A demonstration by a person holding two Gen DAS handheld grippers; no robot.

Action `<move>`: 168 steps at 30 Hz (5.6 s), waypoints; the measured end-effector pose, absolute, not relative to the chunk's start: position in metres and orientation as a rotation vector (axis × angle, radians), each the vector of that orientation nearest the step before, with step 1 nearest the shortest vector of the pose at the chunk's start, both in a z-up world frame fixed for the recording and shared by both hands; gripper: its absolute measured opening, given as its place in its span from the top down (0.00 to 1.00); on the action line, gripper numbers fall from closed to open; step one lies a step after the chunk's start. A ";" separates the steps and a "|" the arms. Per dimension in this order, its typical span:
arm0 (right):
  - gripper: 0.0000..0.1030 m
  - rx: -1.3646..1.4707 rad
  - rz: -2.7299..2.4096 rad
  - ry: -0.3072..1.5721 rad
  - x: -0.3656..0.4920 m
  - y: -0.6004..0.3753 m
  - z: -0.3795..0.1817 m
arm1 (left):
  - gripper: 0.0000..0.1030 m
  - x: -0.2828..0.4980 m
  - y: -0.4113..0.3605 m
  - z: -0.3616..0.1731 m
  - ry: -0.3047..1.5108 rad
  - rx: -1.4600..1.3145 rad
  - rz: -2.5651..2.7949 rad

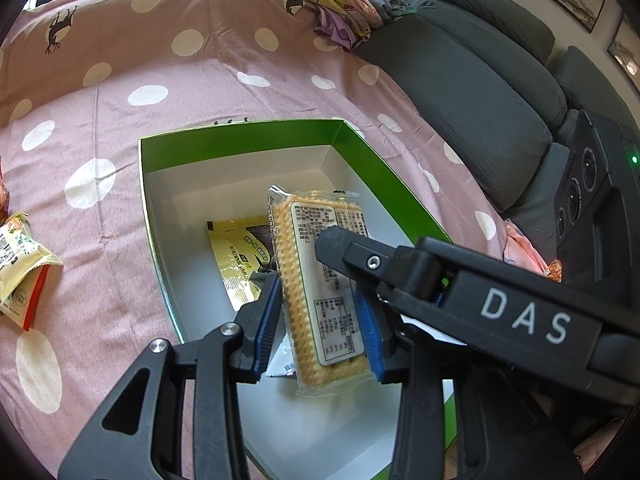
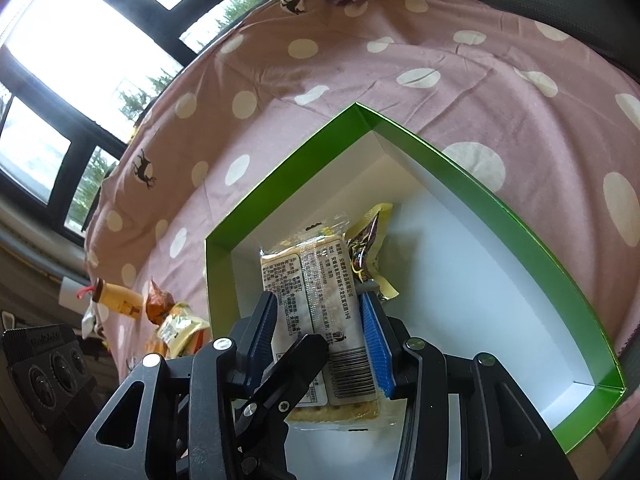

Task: Organize snacks

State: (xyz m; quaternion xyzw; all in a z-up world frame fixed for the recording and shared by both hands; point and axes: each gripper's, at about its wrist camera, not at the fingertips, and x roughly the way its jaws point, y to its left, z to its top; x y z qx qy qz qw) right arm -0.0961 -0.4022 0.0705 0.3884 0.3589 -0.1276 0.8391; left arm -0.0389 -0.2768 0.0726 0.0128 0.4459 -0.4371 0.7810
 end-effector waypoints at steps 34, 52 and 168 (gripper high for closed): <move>0.56 0.745 -0.369 0.677 -0.102 -0.395 0.093 | 0.59 -0.039 -0.181 0.119 0.801 0.006 -0.662; 0.29 0.485 -0.359 0.638 -0.076 -0.322 0.129 | 0.23 -0.020 -0.030 0.103 0.726 -0.012 -0.197; 0.60 0.514 0.449 0.657 -0.014 -0.163 0.101 | 0.84 -0.030 -0.030 0.105 0.689 -0.193 -0.522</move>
